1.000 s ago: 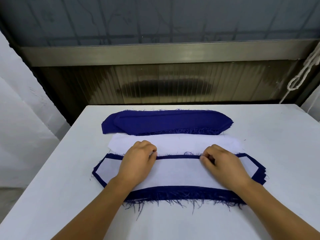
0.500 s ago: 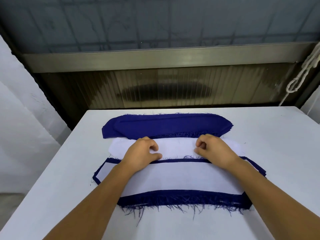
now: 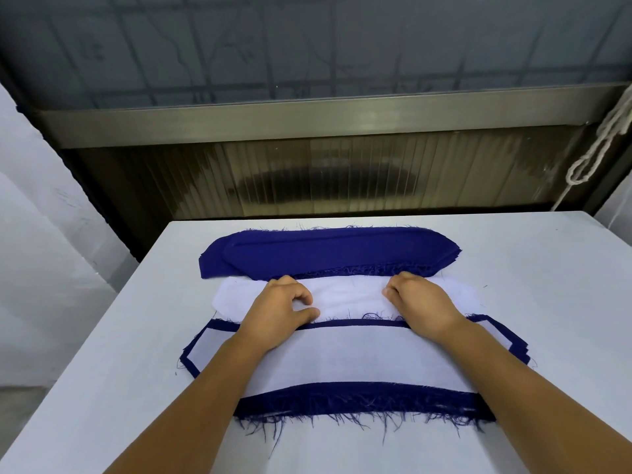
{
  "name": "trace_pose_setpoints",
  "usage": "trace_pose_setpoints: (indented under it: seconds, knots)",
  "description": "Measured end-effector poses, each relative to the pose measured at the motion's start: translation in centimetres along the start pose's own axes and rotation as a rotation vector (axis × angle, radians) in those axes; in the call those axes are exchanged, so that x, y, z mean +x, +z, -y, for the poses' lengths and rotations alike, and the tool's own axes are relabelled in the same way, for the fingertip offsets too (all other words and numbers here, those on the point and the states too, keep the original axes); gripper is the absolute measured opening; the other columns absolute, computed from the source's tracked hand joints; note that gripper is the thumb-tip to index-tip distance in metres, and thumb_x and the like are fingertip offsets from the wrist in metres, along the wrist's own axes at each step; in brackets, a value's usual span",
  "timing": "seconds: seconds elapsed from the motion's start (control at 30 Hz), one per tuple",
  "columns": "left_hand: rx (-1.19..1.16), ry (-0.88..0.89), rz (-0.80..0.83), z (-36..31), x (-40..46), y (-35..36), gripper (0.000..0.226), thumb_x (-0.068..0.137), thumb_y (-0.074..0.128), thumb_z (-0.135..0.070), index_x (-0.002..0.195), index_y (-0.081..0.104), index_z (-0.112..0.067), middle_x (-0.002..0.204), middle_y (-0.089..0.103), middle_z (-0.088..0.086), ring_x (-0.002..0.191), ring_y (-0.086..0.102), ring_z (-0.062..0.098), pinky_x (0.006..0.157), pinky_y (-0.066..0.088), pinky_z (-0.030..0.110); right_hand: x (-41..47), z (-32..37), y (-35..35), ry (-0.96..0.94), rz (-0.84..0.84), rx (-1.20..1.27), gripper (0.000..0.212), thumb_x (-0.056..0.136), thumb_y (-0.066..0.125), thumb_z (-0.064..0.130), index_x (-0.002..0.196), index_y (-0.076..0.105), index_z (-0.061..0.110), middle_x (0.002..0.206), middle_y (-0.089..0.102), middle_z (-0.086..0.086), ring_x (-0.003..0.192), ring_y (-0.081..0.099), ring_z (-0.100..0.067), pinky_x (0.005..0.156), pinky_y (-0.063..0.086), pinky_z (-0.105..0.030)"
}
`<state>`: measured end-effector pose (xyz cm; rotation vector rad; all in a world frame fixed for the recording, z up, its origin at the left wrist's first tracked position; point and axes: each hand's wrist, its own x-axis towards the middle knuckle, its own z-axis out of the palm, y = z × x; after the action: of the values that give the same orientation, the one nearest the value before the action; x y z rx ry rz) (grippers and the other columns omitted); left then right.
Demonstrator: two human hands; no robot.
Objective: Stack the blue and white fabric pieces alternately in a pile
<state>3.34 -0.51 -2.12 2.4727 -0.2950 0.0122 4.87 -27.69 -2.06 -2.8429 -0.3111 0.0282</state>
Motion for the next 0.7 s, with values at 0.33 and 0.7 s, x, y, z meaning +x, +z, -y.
trace_pose_setpoints:
  seconds: [0.33, 0.7]
  knots:
    - [0.096, 0.063, -0.062, 0.61, 0.13, 0.48, 0.019, 0.098, 0.052, -0.017, 0.081, 0.062, -0.019, 0.091, 0.056, -0.012, 0.09, 0.049, 0.01, 0.077, 0.045, 0.024, -0.52, -0.01, 0.48, -0.113, -0.142, 0.12, 0.024, 0.092, 0.054, 0.051, 0.09, 0.053, 0.027, 0.091, 0.052, 0.01, 0.086, 0.05, -0.011, 0.081, 0.042, -0.027]
    - [0.178, 0.012, -0.124, 0.51, -0.02, 0.8, 0.009, 0.089, 0.061, -0.019, 0.097, 0.063, -0.021, 0.099, 0.055, -0.013, 0.091, 0.045, 0.006, 0.072, 0.038, 0.018, -0.8, -0.01, 0.32, 0.008, -0.248, 0.06, 0.01, 0.095, 0.05, 0.018, 0.091, 0.059, 0.018, 0.09, 0.058, 0.005, 0.083, 0.053, -0.016, 0.074, 0.046, -0.028]
